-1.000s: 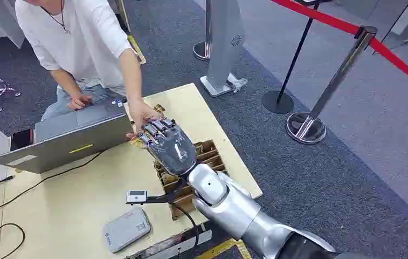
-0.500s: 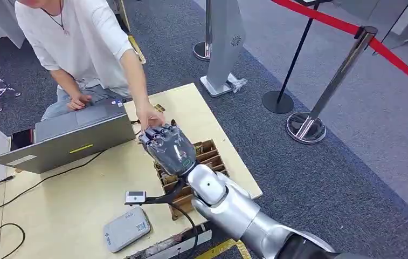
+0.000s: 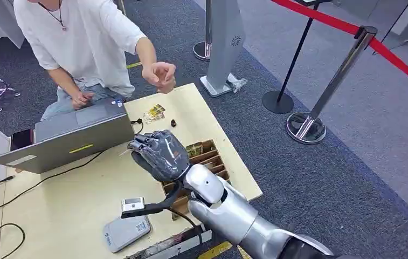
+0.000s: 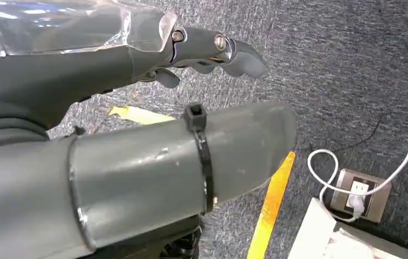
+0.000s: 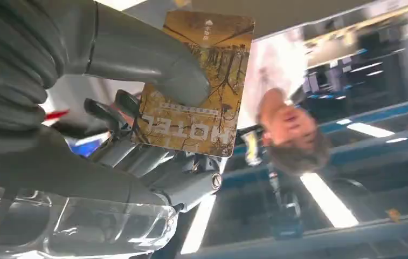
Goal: Pass the card to the sensor for recognition and then transmit it.
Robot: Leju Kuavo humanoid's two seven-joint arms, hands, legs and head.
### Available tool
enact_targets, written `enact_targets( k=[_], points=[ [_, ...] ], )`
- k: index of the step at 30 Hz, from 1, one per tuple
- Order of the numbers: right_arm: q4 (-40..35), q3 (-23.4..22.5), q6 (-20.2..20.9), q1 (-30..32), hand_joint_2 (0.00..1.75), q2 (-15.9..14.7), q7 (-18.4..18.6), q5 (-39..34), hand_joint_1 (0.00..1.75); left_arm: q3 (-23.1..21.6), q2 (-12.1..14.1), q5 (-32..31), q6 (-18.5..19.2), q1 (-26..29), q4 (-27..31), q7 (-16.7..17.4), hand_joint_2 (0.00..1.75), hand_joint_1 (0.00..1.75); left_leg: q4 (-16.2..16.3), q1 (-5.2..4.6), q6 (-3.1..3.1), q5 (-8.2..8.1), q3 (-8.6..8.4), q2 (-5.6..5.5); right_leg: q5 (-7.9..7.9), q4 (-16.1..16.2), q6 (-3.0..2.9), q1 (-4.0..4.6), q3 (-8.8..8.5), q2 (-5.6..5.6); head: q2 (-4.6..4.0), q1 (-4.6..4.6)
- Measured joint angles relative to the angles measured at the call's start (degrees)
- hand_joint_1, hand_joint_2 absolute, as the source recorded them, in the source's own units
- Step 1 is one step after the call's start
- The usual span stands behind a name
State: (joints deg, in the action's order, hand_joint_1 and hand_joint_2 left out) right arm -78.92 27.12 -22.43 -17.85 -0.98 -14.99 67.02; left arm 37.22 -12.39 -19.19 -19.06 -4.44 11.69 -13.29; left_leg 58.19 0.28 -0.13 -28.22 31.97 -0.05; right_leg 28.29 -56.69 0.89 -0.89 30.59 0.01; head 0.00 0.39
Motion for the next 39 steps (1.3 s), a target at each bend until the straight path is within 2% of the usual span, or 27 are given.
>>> enact_targets(
  k=[7, 12, 18, 26, 39],
  points=[
    [-3.4, 3.0, 7.4, 0.0, 1.75, 0.0, -5.6, -12.7, 1.75, 0.4, 0.0, 0.6, -0.3, 0.1, 0.0, 0.0, 0.0, 0.0, 0.0, 0.0, 0.0, 0.0, 0.0, 0.0, 0.0, 0.0, 0.0, 0.0, 0.0, 0.0, 0.0, -0.02],
    [-4.1, 5.1, 19.9, -0.5, 1.75, 0.0, -9.4, -29.7, 1.75, 0.7, 0.0, 0.7, -0.3, 0.1, 0.0, 0.0, 0.0, 0.0, 0.0, 0.0, 0.0, 0.0, 0.0, 0.0, 0.0, 0.0, 0.0, 0.0, 0.0, 0.0, 0.0, 0.0],
    [0.0, 7.3, 28.0, -3.3, 1.75, 0.0, -10.9, -42.5, 1.75, 1.3, 0.0, 1.0, -0.7, 0.2, 0.0, -0.2, 0.0, 0.0, 0.0, 0.0, -0.02, 0.01, -0.01, 0.0, 0.0, 0.0, 0.0, 0.0, -0.01, 0.0, 0.0, -0.02],
    [9.7, 10.1, 32.6, -7.4, 1.75, 0.4, -10.1, -51.0, 1.75, 1.3, 0.0, 0.8, -0.7, 0.2, 0.0, -0.2, 0.0, 0.0, 0.0, 0.0, -0.07, 0.05, 0.0, -0.01, 0.0, 0.0, 0.0, 0.0, 0.0, -0.01, 0.0, 0.0],
    [23.5, 14.4, 33.4, -11.7, 1.75, 2.7, -8.9, -52.2, 1.75, 1.3, 0.0, 0.5, -0.7, 0.1, 0.0, -0.1, 0.0, 0.0, 0.0, 0.02, -0.08, 0.05, 0.0, -0.01, 0.0, -0.1, 0.0, 0.01, 0.01, -0.01, 0.0, 0.0]
  ],
)
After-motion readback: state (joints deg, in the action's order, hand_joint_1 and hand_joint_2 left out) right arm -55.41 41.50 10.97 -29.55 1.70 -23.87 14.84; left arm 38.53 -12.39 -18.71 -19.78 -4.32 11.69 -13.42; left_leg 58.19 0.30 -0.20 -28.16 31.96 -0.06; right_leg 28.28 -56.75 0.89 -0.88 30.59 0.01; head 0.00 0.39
